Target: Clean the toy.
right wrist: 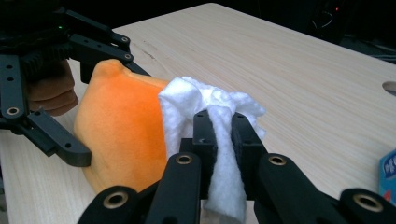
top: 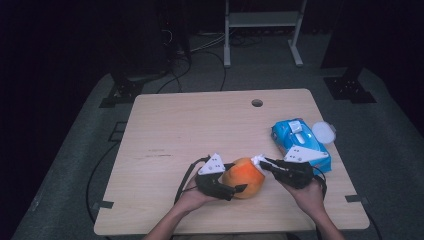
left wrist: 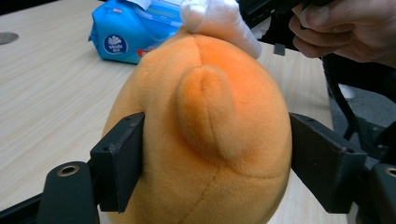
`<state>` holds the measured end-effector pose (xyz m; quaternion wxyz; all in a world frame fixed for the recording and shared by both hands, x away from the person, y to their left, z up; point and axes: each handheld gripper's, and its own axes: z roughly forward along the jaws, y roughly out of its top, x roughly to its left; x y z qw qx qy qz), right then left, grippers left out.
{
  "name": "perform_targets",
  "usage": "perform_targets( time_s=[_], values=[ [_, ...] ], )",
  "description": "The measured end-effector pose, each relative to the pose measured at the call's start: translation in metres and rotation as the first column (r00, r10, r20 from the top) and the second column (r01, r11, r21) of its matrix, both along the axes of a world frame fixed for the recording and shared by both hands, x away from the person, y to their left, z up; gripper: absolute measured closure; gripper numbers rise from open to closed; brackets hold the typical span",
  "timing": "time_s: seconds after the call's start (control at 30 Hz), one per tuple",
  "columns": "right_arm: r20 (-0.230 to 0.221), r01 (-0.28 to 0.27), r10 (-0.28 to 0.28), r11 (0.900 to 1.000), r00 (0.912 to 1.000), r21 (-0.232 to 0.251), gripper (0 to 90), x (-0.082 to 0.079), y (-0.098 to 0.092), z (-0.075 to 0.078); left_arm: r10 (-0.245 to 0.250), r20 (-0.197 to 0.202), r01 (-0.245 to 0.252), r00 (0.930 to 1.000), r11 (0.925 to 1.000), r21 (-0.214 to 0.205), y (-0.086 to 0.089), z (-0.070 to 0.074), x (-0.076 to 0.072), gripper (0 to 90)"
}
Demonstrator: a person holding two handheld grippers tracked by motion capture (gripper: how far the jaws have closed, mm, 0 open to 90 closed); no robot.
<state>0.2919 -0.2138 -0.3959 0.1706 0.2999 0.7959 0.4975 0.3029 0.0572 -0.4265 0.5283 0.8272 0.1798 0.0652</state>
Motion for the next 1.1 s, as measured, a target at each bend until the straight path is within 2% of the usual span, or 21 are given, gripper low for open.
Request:
perform_targets(
  time_s=[0.1, 0.17, 0.27, 0.3, 0.33, 0.4, 0.47, 0.53, 0.57, 0.63, 0.67, 0.77, 0.8, 0.83, 0.87, 0.9, 0.93, 1.03, 1.1],
  values=[
    [0.017, -0.019, 0.020, 0.9997, 0.9997, -0.013, 82.0, -0.006, 0.007, 0.002, 0.030, 0.004, -0.030, 0.9995, 0.9995, 0.004, -0.004, 0.000, 0.001, 25.8],
    [0.026, -0.068, 0.068, 0.9976, 0.9973, -0.006, 82.0, -0.012, 0.018, 0.005, 0.035, 0.004, -0.035, 0.9994, 0.9994, 0.006, -0.006, 0.000, -0.001, 26.4],
    [0.040, -0.136, 0.136, 0.9907, 0.9899, -0.011, 81.9, -0.020, 0.035, 0.010, 0.008, 0.042, -0.009, 0.9991, 0.9994, 0.034, -0.011, -0.002, -0.006, 26.8],
    [0.045, -0.148, 0.149, 0.9888, 0.9879, -0.019, 81.9, -0.021, 0.039, 0.010, -0.005, 0.069, 0.002, 0.9976, 0.9988, 0.048, -0.013, -0.003, -0.009, 26.7],
    [0.056, -0.151, 0.153, 0.9877, 0.9867, -0.042, 82.0, -0.022, 0.041, 0.011, -0.011, 0.079, 0.007, 0.9968, 0.9986, 0.052, -0.013, -0.003, -0.010, 26.7],
    [0.050, -0.144, 0.146, 0.9887, 0.9880, -0.043, 82.0, -0.020, 0.036, 0.012, -0.035, 0.076, 0.031, 0.9965, 0.9984, 0.048, -0.010, -0.003, -0.011, 26.6],
    [0.059, -0.088, 0.091, 0.9942, 0.9941, -0.062, 82.0, -0.017, 0.026, 0.010, -0.058, 0.085, 0.053, 0.9947, 0.9971, 0.055, -0.009, -0.002, -0.012, 26.0],
    [0.054, -0.052, 0.057, 0.9953, 0.9970, -0.081, 82.0, -0.014, 0.015, 0.007, -0.063, 0.073, 0.061, 0.9953, 0.9977, 0.029, -0.008, 0.000, -0.012, 22.9],
    [0.041, -0.043, 0.047, 0.9962, 0.9981, -0.076, 82.0, -0.012, 0.010, 0.005, -0.058, 0.064, 0.057, 0.9962, 0.9982, 0.016, -0.008, 0.001, -0.011, 22.0],
    [0.038, -0.028, 0.032, 0.9958, 0.9988, -0.087, 82.0, -0.013, 0.005, 0.003, -0.054, 0.045, 0.053, 0.9975, 0.9985, 0.011, -0.008, 0.001, -0.009, 21.4],
    [0.041, -0.025, 0.029, 0.9953, 0.9987, -0.094, 82.0, -0.013, 0.003, 0.004, -0.059, 0.051, 0.058, 0.9969, 0.9982, 0.016, -0.009, 0.000, -0.010, 23.3],
    [0.043, -0.062, 0.066, 0.9939, 0.9969, -0.090, 81.9, -0.018, 0.009, 0.007, -0.090, 0.102, 0.085, 0.9907, 0.9951, 0.049, -0.015, -0.002, -0.016, 29.6],
    [0.033, -0.100, 0.102, 0.9930, 0.9942, -0.063, 81.9, -0.020, 0.013, 0.008, -0.106, 0.124, 0.099, 0.9866, 0.9932, 0.060, -0.017, -0.003, -0.019, 30.9],
    [0.017, -0.139, 0.140, 0.9895, 0.9900, -0.038, 81.9, -0.023, 0.017, 0.009, -0.106, 0.124, 0.099, 0.9866, 0.9932, 0.060, -0.017, -0.003, -0.019, 31.8],
    [0.017, -0.174, 0.175, 0.9839, 0.9844, -0.041, 81.9, -0.026, 0.024, 0.010, -0.138, 0.165, 0.122, 0.9766, 0.9875, 0.099, -0.023, -0.006, -0.026, 32.5],
    [0.026, -0.186, 0.188, 0.9804, 0.9819, -0.066, 81.9, -0.027, 0.028, 0.010, -0.151, 0.191, 0.129, 0.9699, 0.9839, 0.123, -0.025, -0.006, -0.028, 32.9],
    [0.029, -0.184, 0.188, 0.9788, 0.9818, -0.089, 81.9, -0.029, 0.032, 0.010, -0.153, 0.204, 0.127, 0.9670, 0.9822, 0.139, -0.025, -0.006, -0.030, 33.3],
    [0.028, -0.158, 0.162, 0.9811, 0.9863, -0.111, 81.9, -0.025, 0.027, 0.007, -0.146, 0.188, 0.123, 0.9712, 0.9843, 0.126, -0.023, -0.006, -0.029, 34.3],
    [0.024, -0.113, 0.116, 0.9866, 0.9929, -0.118, 82.0, -0.019, 0.014, 0.005, -0.140, 0.177, 0.121, 0.9741, 0.9860, 0.115, -0.021, -0.007, -0.027, 34.4]
  ],
)
